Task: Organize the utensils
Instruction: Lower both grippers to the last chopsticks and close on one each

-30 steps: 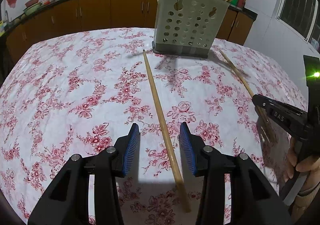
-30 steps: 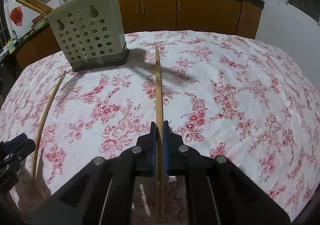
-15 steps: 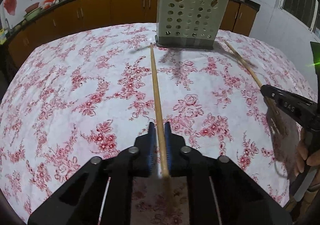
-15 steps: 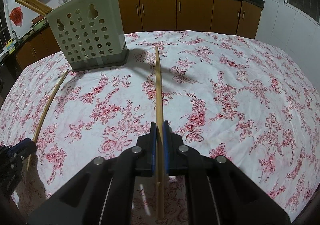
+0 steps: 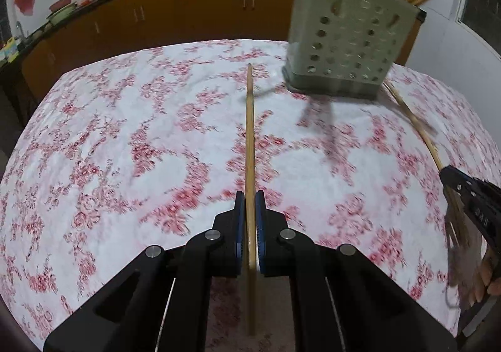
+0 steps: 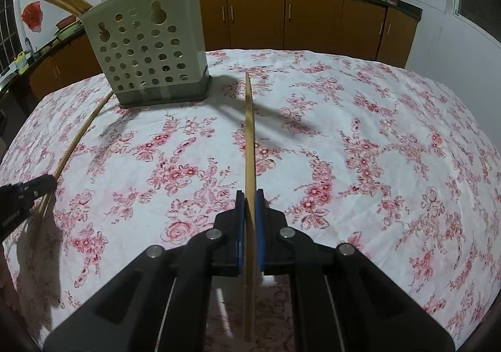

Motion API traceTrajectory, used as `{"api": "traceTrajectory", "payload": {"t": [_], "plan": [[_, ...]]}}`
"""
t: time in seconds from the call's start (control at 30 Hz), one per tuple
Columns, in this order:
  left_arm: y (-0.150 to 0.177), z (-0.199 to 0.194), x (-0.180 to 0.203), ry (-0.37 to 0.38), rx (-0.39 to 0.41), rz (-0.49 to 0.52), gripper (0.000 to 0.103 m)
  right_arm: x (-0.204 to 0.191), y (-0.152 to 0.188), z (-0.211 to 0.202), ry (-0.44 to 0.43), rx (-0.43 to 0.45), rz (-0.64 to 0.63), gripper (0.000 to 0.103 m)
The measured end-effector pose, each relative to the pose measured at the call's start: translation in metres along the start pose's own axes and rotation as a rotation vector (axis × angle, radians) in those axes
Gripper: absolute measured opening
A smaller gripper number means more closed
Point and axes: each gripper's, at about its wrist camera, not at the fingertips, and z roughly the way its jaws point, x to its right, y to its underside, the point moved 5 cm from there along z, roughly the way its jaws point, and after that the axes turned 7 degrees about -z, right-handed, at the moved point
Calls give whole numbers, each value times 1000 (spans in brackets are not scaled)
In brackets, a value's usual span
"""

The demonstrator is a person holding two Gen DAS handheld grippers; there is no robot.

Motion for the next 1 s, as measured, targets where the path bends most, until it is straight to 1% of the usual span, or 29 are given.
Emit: {"api": "traceTrajectory", "payload": {"t": [0.2,0.3,0.87,1.0], "plan": [[-4,1,-5,-8,24,-16,8,8,-6,5,30,-2,27,9],[-3,1,-4,-19,44,-5,8,13,-7,6,26,-2,47,8],[-5,3,-5,0,42,-22,9,15,-3,5,21,-1,61,9],[-2,0,-8,20,39,-28,9,14,0,3,7,-1,61,9]]}}
